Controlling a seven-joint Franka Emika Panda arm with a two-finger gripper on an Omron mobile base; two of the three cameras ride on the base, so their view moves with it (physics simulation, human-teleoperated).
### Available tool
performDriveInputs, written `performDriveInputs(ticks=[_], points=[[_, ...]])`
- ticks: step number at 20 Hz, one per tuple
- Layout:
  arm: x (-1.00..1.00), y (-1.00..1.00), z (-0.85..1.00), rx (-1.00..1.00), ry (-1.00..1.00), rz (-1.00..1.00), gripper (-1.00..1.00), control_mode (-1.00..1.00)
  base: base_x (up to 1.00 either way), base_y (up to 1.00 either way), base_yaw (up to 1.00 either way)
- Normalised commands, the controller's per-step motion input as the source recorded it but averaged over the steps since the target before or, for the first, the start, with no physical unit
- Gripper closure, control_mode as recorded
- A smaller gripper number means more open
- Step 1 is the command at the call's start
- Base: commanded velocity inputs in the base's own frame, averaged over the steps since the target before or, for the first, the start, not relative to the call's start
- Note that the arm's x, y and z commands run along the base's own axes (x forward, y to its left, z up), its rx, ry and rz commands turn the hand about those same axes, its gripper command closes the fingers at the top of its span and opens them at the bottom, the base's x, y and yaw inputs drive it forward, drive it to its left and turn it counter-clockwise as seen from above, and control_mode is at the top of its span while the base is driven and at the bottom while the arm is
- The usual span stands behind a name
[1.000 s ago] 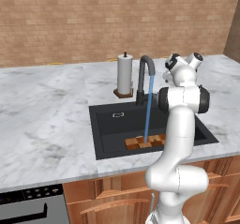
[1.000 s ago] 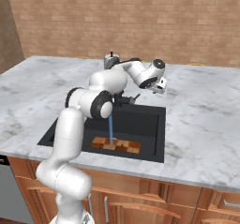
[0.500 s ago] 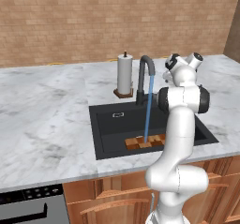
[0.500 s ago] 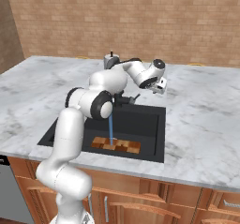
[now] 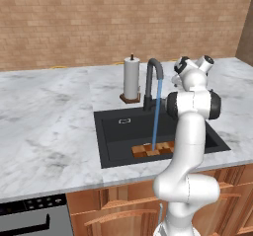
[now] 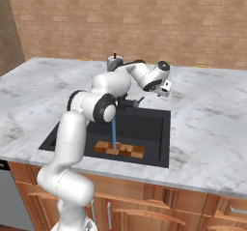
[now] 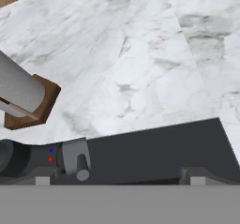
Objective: Turn on the sink faucet with hot water and rinse the cutting board for ten seconds, then turn off the faucet. Push the cutting board to reach the water if necessary.
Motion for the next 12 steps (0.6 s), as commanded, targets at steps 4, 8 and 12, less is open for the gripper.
performDriveInputs(ticks=[4,8,12], points=[[0.00,0.00,0.00,0.00,0.00,0.00,-1.00,-1.00,0.00,0.00,0.00],[0.00,0.00,0.00,0.00,0.00,0.00,-1.00,-1.00,0.00,0.00,0.00],[0.00,0.00,0.00,0.00,0.00,0.00,-1.00,-1.00,0.00,0.00,0.00]])
